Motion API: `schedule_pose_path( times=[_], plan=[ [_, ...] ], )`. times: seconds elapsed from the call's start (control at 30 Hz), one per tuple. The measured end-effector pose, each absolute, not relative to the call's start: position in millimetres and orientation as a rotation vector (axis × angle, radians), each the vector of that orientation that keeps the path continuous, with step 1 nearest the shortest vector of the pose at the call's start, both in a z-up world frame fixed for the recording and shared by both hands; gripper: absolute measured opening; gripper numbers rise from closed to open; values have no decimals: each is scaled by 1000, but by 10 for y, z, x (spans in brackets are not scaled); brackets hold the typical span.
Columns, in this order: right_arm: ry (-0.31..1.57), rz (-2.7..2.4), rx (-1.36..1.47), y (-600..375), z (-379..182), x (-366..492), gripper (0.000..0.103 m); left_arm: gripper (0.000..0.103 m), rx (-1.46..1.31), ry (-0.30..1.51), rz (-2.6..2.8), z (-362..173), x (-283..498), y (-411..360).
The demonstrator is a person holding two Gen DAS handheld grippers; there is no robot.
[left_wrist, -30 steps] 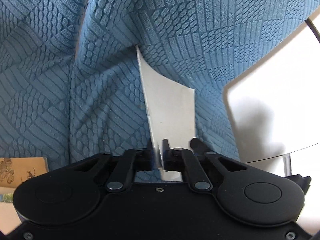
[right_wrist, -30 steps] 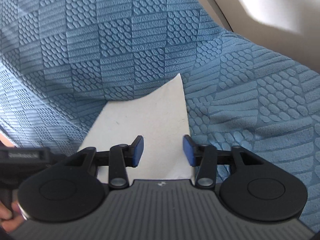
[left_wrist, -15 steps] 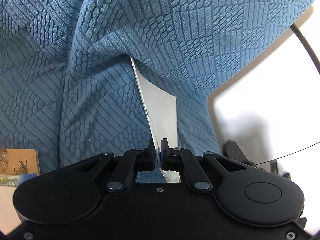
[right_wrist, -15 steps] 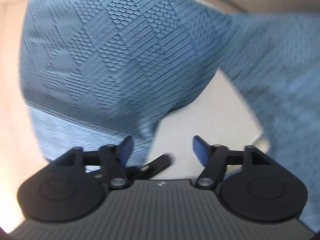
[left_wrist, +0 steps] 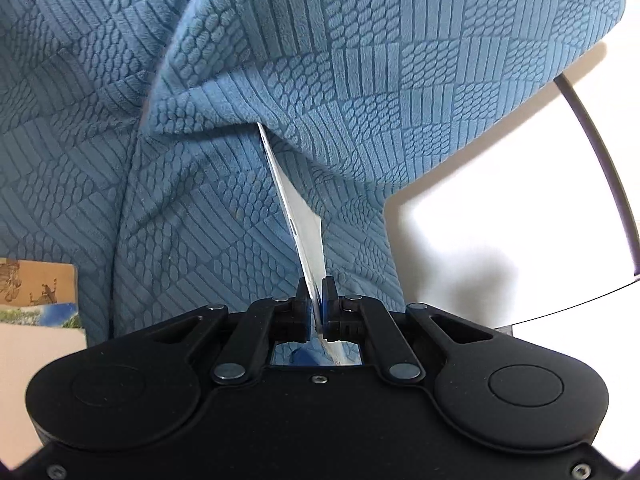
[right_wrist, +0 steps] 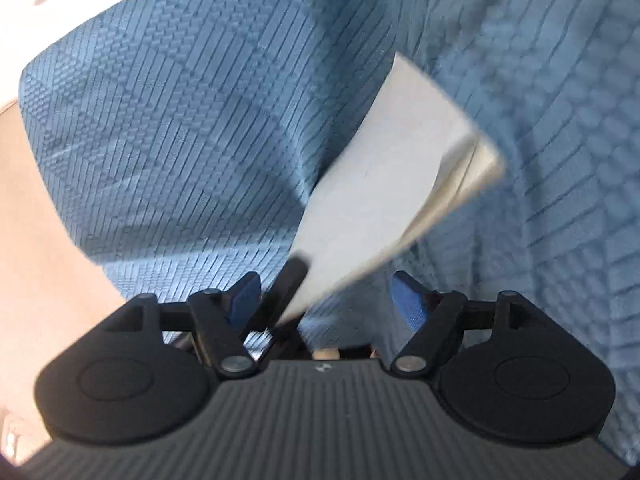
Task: Organize objects
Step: 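Lift the white sheet upright off the seat with both grippers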
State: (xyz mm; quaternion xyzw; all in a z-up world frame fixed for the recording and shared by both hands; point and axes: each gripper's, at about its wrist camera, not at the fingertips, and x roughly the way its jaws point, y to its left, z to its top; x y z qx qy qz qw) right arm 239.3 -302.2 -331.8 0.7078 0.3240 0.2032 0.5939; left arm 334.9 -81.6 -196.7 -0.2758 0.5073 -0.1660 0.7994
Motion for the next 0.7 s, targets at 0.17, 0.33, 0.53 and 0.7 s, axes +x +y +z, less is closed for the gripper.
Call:
schedule_pose_path(
  times=[0.17, 0.33, 0.53, 0.7],
  plan=[
    [769, 359, 1573, -3141, -3310, 2420, 27, 3, -620, 1093, -358, -1964, 3291, -719],
    [769, 341, 1387, -3142, -3116, 2374, 13, 4, -613, 1080, -352, -1900, 3167, -650],
    [746, 380, 1176, -3071, -2715, 2262, 12, 4, -648, 1060, -371, -1725, 2911, -497],
    [751, 394, 1076, -2992, -2414, 2089, 13, 4, -661, 1037, -379, -1473, 2640, -381]
  ],
)
